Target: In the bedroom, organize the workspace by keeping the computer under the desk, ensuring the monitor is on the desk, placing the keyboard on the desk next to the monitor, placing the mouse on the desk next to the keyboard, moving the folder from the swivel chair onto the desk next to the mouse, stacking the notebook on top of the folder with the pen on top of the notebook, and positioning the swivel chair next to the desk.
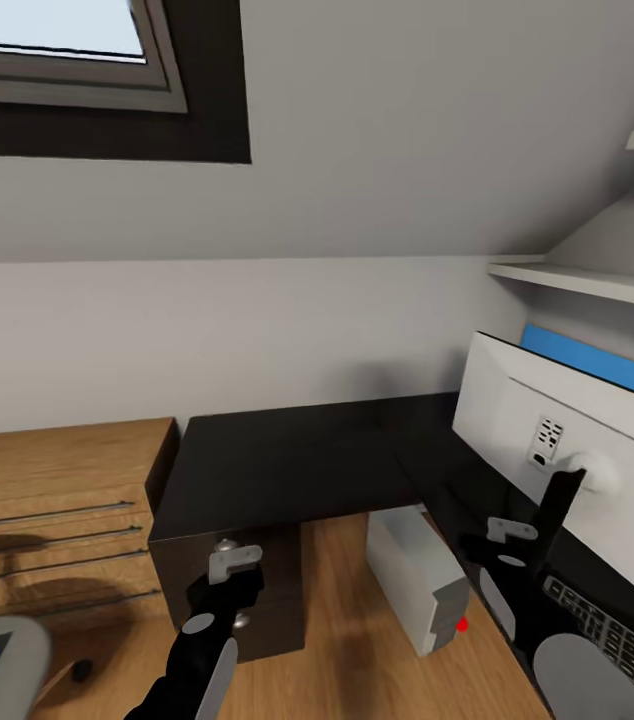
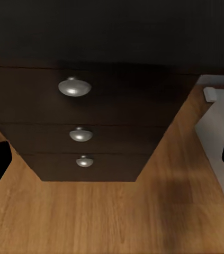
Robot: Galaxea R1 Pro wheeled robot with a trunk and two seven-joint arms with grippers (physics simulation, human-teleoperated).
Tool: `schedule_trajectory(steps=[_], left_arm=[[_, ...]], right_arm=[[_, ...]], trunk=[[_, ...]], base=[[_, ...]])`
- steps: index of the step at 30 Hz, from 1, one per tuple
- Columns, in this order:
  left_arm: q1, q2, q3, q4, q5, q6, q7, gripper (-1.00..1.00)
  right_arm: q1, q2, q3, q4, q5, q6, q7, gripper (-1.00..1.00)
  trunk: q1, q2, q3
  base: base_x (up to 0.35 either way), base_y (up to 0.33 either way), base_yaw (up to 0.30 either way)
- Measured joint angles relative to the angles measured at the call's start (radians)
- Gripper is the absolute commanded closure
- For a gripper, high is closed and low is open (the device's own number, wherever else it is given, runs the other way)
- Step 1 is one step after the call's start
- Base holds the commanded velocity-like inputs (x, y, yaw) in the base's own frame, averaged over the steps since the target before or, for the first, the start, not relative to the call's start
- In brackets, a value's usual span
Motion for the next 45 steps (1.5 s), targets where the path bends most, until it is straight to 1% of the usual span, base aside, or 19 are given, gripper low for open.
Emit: schedule_trajectory(steps=[8, 20, 24, 25, 27, 31, 41, 45], left_arm=[[0.0, 0.0, 0.0, 0.0, 0.0, -0.001, -0.001, -1.0], [0.0, 0.0, 0.001, -0.001, 0.003, -0.003, 0.001, -1.0], [0.0, 0.0, 0.001, -0.002, 0.003, -0.003, 0.001, -1.0], [0.0, 0.0, 0.001, -0.002, 0.003, -0.003, 0.002, -1.0], [0.0, 0.0, 0.002, -0.002, 0.003, -0.003, 0.002, -1.0], [0.0, 0.0, 0.002, -0.001, 0.003, -0.003, 0.001, -1.0], [0.0, 0.0, 0.003, 0.001, 0.003, -0.004, -0.001, -1.0], [0.0, 0.0, 0.003, 0.001, 0.003, -0.004, -0.002, -1.0]], right_arm=[[0.0, 0.001, 0.0, 0.0, 0.0, 0.0, 0.001, -1.0], [0.0, 0.014, 0.001, 0.001, -0.003, 0.022, -0.004, -1.0], [0.0, 0.016, 0.0, 0.001, -0.012, 0.054, -0.005, -1.0], [0.0, 0.017, 0.0, 0.0, -0.033, 0.088, -0.004, -1.0], [0.0, 0.017, 0.0, 0.0, -0.049, 0.106, -0.004, -1.0], [0.0, 0.017, 0.0, -0.001, -0.061, 0.117, -0.007, -1.0], [0.0, 0.017, -0.001, -0.002, -0.072, 0.122, -0.023, -1.0], [0.0, 0.018, 0.0, -0.004, -0.074, 0.121, -0.024, -1.0]], trunk=[[0.0, 0.0, 0.001], [0.0, 0.0, 0.001], [0.0, 0.0, 0.001], [0.0, 0.0, 0.001], [0.0, 0.0, 0.001], [0.0, 0.0, 0.001], [0.0, 0.0, 0.001], [0.0, 0.0, 0.001]], base=[[0.0, 0.0, -0.055], [0.0, 0.0, -0.004], [0.0, 0.0, 0.0], [0.0, 0.0, 0.0], [0.0, 0.0, 0.0], [0.0, 0.0, 0.0], [-0.004, 0.001, 0.0], [-0.162, 0.065, 0.0]])
